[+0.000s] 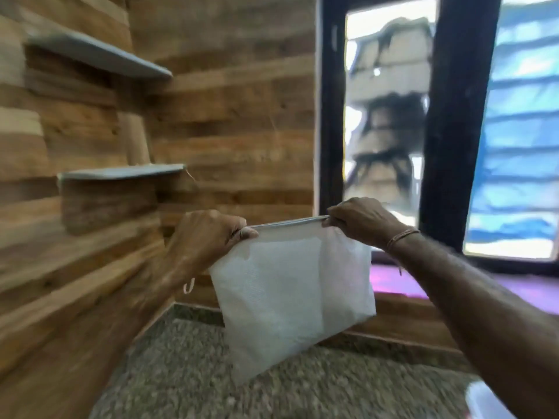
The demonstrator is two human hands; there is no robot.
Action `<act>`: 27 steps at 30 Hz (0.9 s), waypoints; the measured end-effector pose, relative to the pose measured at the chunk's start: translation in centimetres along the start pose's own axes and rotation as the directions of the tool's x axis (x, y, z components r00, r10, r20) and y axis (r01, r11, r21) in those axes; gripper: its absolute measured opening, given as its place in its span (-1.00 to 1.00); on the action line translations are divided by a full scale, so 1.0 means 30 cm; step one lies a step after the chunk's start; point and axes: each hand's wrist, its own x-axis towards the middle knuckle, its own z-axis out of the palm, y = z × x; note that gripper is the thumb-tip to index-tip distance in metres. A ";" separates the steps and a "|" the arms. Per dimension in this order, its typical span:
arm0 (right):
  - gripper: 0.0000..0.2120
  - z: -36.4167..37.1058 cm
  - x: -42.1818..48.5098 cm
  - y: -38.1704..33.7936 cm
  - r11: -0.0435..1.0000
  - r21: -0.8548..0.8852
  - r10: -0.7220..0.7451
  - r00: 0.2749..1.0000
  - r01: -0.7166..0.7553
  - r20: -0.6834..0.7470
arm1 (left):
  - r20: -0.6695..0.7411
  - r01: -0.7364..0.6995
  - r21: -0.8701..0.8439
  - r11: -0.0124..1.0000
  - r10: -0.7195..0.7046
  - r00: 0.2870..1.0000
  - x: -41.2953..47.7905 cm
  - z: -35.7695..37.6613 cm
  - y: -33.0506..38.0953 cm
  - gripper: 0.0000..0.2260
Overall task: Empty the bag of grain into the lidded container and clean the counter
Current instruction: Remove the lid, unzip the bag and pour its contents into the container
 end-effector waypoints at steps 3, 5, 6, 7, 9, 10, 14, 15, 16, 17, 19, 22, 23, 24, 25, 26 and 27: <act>-0.70 0.117 -0.259 0.039 0.998 0.057 0.017 0.986 -0.027 0.163 | 0.124 0.007 -0.033 0.999 -0.003 0.992 -0.142 0.105 0.204 -0.31; -0.70 0.193 -0.404 0.045 0.996 0.086 0.014 0.965 -0.038 0.263 | 0.242 0.068 -0.117 0.991 -0.038 0.970 -0.250 0.160 0.318 -0.32; -0.71 0.231 -0.465 0.045 0.993 0.107 0.015 0.955 -0.049 0.296 | 0.275 0.092 -0.148 0.985 -0.048 0.960 -0.309 0.194 0.359 -0.35; -0.73 0.265 -0.520 0.044 0.988 0.135 0.022 0.945 -0.070 0.328 | 0.270 0.091 -0.150 0.984 -0.048 0.962 -0.368 0.235 0.394 -0.40; -0.80 0.322 -0.616 0.034 0.975 0.179 0.053 0.921 -0.131 0.386 | 0.235 0.057 -0.087 0.995 -0.035 0.971 -0.482 0.319 0.453 -0.48; -0.82 0.350 -0.656 0.027 0.969 0.187 0.074 0.907 -0.165 0.415 | 0.236 0.044 -0.057 0.997 -0.029 0.971 -0.537 0.358 0.477 -0.48; -0.84 0.459 -0.763 -0.012 0.944 0.223 0.108 0.866 -0.244 0.489 | 0.251 0.034 0.001 0.999 -0.033 0.968 -0.710 0.431 0.537 -0.41; -0.85 0.486 -0.782 -0.024 0.936 0.244 0.106 0.865 -0.254 0.491 | 0.254 0.050 0.002 0.999 -0.049 0.966 -0.741 0.435 0.543 -0.41; -0.86 0.509 -0.801 -0.037 0.928 0.267 0.099 0.863 -0.260 0.496 | 0.254 0.062 0.003 0.998 -0.061 0.965 -0.773 0.441 0.548 -0.41; -0.87 0.531 -0.817 -0.052 0.922 0.287 0.087 0.861 -0.260 0.501 | 0.265 0.076 0.000 0.997 -0.074 0.961 -0.802 0.446 0.553 -0.41; -0.86 0.572 -0.847 -0.086 0.924 0.302 0.054 0.860 -0.236 0.508 | 0.308 0.118 -0.018 0.993 -0.107 0.945 -0.859 0.452 0.566 -0.40; -0.80 0.627 -0.891 -0.146 0.927 0.300 0.050 0.867 -0.225 0.495 | 0.356 0.246 -0.065 0.967 -0.208 0.911 -0.950 0.444 0.561 -0.40; -0.80 0.641 -0.902 -0.165 0.923 0.304 0.068 0.876 -0.237 0.477 | 0.370 0.317 -0.075 0.946 -0.269 0.889 -0.972 0.433 0.550 -0.46; -0.81 0.652 -0.907 -0.187 0.915 0.314 0.092 0.888 -0.254 0.450 | 0.411 0.403 -0.069 0.913 -0.342 0.845 -0.992 0.421 0.535 -0.50; -0.83 0.662 -0.909 -0.211 0.904 0.330 0.119 0.899 -0.274 0.421 | 0.453 0.484 -0.056 0.873 -0.410 0.792 -1.004 0.399 0.522 -0.50; -0.86 0.668 -0.908 -0.242 0.891 0.351 0.140 0.908 -0.289 0.394 | 0.489 0.552 -0.050 0.832 -0.461 0.740 -1.012 0.379 0.500 -0.49; -0.89 0.664 -0.905 -0.282 0.879 0.377 0.145 0.917 -0.292 0.372 | 0.517 0.605 -0.059 0.794 -0.494 0.699 -1.018 0.360 0.475 -0.51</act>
